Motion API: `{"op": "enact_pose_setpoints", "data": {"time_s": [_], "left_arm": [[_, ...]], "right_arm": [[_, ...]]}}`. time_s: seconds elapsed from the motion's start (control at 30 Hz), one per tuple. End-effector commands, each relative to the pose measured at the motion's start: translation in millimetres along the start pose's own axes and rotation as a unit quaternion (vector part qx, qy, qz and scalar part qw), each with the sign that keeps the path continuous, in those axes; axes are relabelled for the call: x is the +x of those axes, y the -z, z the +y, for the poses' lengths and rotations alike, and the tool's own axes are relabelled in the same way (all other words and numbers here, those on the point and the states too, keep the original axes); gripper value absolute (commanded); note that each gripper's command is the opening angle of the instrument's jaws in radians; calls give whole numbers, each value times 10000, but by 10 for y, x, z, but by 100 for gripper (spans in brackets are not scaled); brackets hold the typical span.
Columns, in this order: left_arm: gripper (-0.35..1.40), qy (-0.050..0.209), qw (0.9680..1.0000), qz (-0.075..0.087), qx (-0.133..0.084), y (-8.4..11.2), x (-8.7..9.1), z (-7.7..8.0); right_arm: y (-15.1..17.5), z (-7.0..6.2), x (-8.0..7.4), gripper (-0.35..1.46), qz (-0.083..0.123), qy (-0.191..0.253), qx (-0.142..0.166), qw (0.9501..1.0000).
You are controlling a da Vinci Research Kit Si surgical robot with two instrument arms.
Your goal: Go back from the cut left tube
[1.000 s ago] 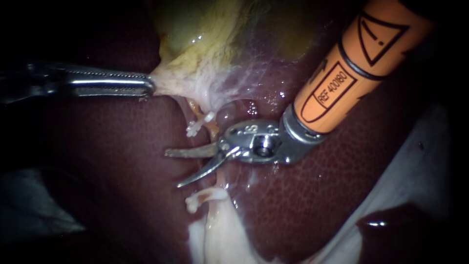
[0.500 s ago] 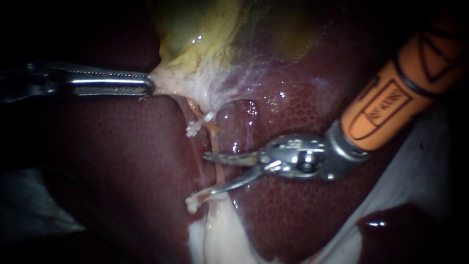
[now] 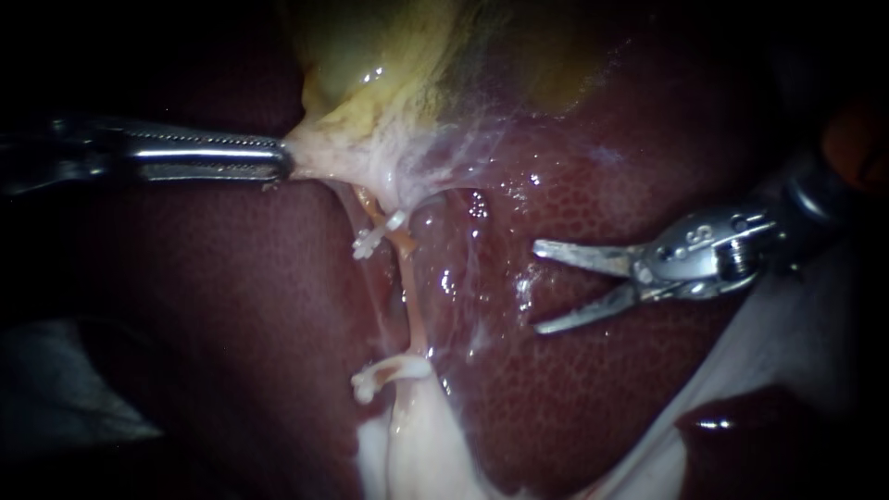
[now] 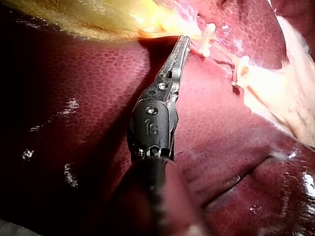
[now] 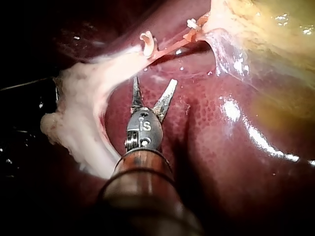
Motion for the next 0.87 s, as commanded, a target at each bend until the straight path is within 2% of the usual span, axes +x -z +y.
{"op": "enact_pose_setpoints", "data": {"time_s": [0.03, 0.2, 0.47, 0.77, 0.87], "left_arm": [[-35, -2, 10000, 0, 18, -2, -1, 1], [-35, -31, 10000, 10, 71, -19, -11, 3], [-35, -73, 10000, 10, 17, -49, -26, -2], [-35, -76, 10000, -4, 5, -50, -26, -2], [-35, -75, 10000, -5, -7, -47, -25, -2]], "right_arm": [[1, 1, 0, 145, -52, 8, -19, 10000], [4, 1, -1, 145, -77, 9, 1, 10000], [5, 1, -2, 145, -71, 11, 18, 10000], [7, 2, -3, 145, -70, 13, 20, 10000], [4, 1, -2, 145, -26, 10, 140, 9999]]}}
